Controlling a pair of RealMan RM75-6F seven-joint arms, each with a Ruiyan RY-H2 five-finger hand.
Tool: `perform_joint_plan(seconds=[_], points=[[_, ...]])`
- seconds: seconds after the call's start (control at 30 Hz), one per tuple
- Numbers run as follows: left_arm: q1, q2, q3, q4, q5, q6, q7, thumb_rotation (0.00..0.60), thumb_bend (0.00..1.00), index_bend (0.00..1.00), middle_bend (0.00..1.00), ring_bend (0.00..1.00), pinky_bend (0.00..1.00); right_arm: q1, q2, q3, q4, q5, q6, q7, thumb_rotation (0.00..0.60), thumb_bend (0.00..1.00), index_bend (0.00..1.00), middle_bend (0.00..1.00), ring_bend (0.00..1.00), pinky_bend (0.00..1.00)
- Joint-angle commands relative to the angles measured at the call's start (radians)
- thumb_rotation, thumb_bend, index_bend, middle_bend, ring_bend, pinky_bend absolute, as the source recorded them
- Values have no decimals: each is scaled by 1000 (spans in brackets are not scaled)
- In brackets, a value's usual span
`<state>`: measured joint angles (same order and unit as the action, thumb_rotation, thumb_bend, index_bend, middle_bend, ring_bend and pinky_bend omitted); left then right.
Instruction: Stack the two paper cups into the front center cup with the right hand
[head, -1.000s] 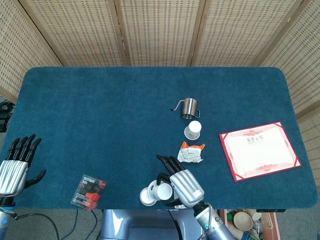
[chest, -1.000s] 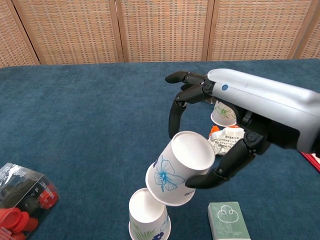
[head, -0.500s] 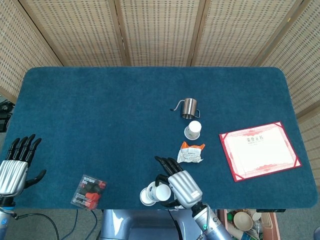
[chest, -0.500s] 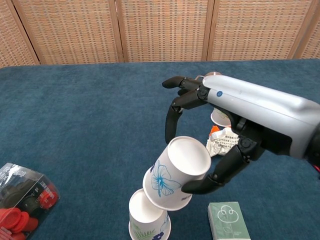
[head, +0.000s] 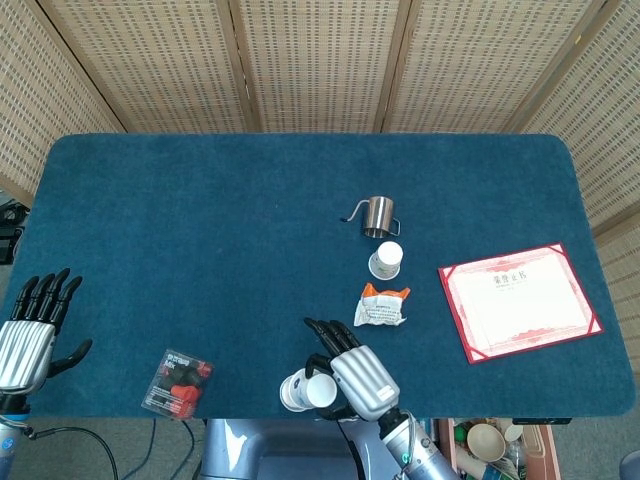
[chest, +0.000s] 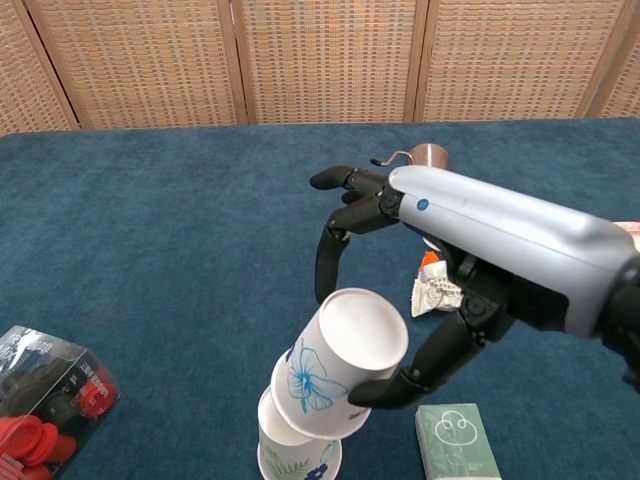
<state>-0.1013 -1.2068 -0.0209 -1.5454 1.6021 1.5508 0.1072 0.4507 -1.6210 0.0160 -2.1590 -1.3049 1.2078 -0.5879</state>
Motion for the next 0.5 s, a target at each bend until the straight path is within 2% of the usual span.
perform_joint_plan(seconds=[0.03,0.5], points=[[0,1,0,0,0,0,-1,600,259,0,0,0,0,1,-7,-3,4,1,-1,-2,600,55,524,30,0,0],[1,4,-1,0,-3,1,-14,600,260,0,0,0,0,12,-46,5,36,14,-13,1,600,55,524,30,0,0]])
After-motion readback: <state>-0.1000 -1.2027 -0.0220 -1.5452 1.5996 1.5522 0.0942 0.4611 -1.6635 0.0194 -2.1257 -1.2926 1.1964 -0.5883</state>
